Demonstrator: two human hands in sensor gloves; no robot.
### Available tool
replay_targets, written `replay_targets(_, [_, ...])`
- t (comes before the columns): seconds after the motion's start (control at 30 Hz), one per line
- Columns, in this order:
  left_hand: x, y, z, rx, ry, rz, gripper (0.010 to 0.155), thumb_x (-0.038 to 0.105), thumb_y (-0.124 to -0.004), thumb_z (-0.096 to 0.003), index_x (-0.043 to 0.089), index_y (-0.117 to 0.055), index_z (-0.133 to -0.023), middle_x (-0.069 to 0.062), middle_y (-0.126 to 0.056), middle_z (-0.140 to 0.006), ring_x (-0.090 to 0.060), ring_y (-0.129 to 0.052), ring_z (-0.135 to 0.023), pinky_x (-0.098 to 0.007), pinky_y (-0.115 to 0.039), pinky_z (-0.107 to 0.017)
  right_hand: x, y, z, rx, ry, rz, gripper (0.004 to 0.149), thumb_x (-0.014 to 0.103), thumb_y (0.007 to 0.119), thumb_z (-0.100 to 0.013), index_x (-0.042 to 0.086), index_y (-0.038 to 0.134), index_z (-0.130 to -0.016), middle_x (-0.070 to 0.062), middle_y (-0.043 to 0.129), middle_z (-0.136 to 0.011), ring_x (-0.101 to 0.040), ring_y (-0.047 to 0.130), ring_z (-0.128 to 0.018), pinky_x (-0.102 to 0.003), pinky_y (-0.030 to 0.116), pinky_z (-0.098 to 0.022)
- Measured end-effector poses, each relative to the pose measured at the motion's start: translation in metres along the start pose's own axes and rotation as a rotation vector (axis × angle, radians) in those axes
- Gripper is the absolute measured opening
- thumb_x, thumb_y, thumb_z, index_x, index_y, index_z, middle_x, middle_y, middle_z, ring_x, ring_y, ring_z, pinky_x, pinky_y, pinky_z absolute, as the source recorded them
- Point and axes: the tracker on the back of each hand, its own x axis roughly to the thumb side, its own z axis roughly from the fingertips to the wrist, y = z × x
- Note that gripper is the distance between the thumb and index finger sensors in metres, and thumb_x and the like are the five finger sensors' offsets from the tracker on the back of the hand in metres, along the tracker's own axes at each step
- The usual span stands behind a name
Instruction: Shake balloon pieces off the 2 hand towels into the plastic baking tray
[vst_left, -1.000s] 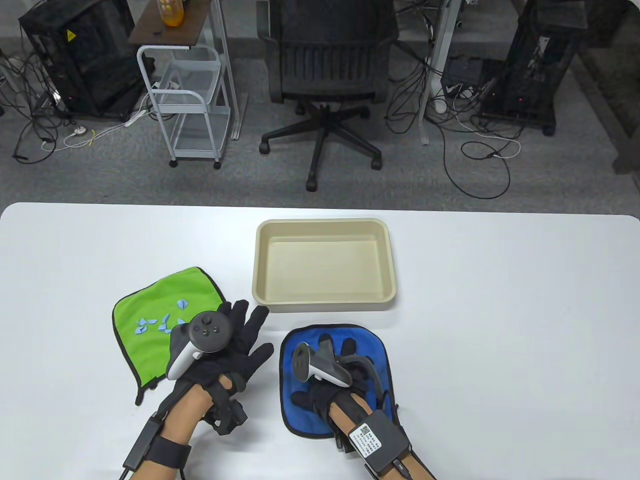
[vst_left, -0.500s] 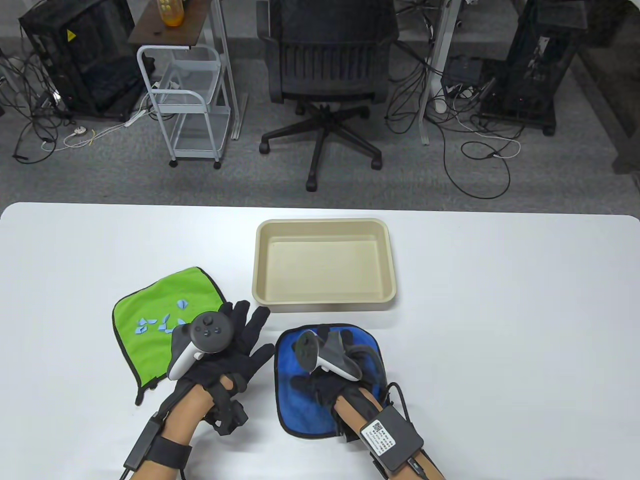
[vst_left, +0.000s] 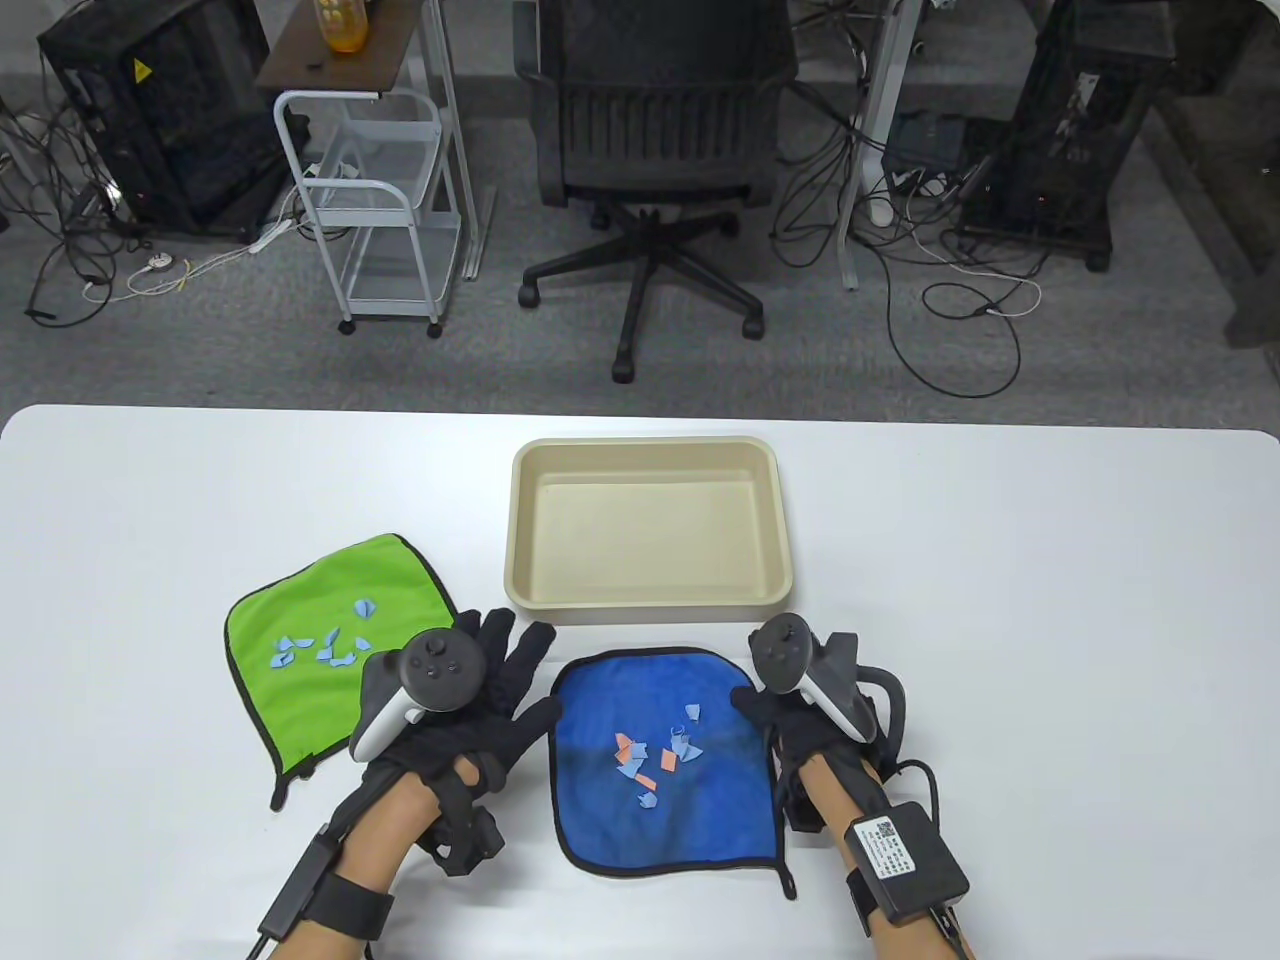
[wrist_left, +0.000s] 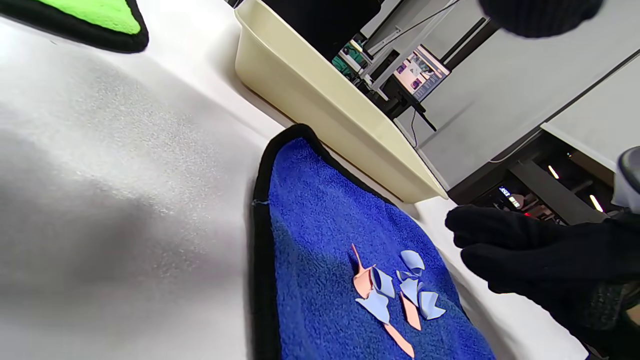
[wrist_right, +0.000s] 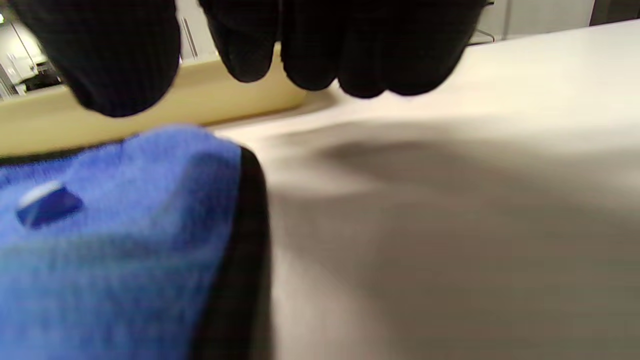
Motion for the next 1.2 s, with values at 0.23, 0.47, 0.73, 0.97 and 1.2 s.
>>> replay_targets(0.23, [0.000, -0.005, -0.003, -0.017, 0.007, -0.015, 0.078, 0.066, -0.057, -0.0376, 0.053, -0.013, -0.100, 0.006, 0.008, -0.110, -0.024, 0.024, -0.099, -0.070, -0.003, -0.067, -0.004, 0.018, -0.006, 0.078, 0.020, 0.071, 0.075, 0.057, 0.082, -0.032, 0.035, 0.056, -0.098, -0.003, 0.044, -0.110, -0.030, 0.053, -0.088, -0.037, 0.062, -0.061])
replay_targets(0.47, [0.001, -0.007, -0.004, -0.018, 0.007, -0.030, 0.078, 0.066, -0.057, -0.0375, 0.053, -0.014, -0.101, 0.006, 0.008, -0.110, -0.024, 0.024, -0.099, -0.070, -0.004, -0.067, -0.007, 0.019, -0.008, 0.069, 0.056, 0.017, 0.070, 0.054, 0.085, -0.030, 0.042, 0.058, -0.094, 0.002, 0.051, -0.102, -0.025, 0.058, -0.082, -0.035, 0.065, -0.056])
replay_targets(0.73, [0.001, -0.008, -0.003, -0.017, 0.009, -0.032, 0.078, 0.066, -0.057, -0.0375, 0.053, -0.014, -0.101, 0.006, 0.007, -0.111, -0.024, 0.023, -0.100, -0.071, -0.004, -0.067, -0.001, 0.018, -0.002, 0.047, 0.104, 0.038, 0.045, 0.053, 0.085, -0.031, 0.035, 0.079, -0.071, 0.002, 0.066, -0.092, -0.028, 0.068, -0.074, -0.037, 0.069, -0.048])
replay_targets(0.97, [0.002, -0.009, -0.003, -0.020, 0.016, -0.044, 0.078, 0.066, -0.058, -0.0379, 0.052, -0.014, -0.101, 0.005, 0.007, -0.111, -0.024, 0.023, -0.100, -0.070, -0.004, -0.067, -0.001, 0.018, -0.001, 0.079, 0.114, -0.072, 0.037, 0.048, 0.089, -0.034, 0.030, 0.084, -0.065, 0.002, 0.070, -0.091, -0.025, 0.074, -0.071, -0.034, 0.072, -0.046])
replay_targets(1.2, [0.002, -0.010, -0.002, 0.008, 0.075, -0.086, 0.080, 0.062, -0.065, -0.0393, 0.050, -0.016, -0.102, 0.003, 0.003, -0.112, -0.029, 0.014, -0.104, -0.070, -0.010, -0.069, 0.006, 0.003, 0.007, 0.100, 0.076, -0.256, 0.041, 0.038, 0.089, -0.036, 0.027, 0.075, -0.073, -0.003, 0.070, -0.094, -0.008, 0.095, -0.052, -0.021, 0.086, -0.030])
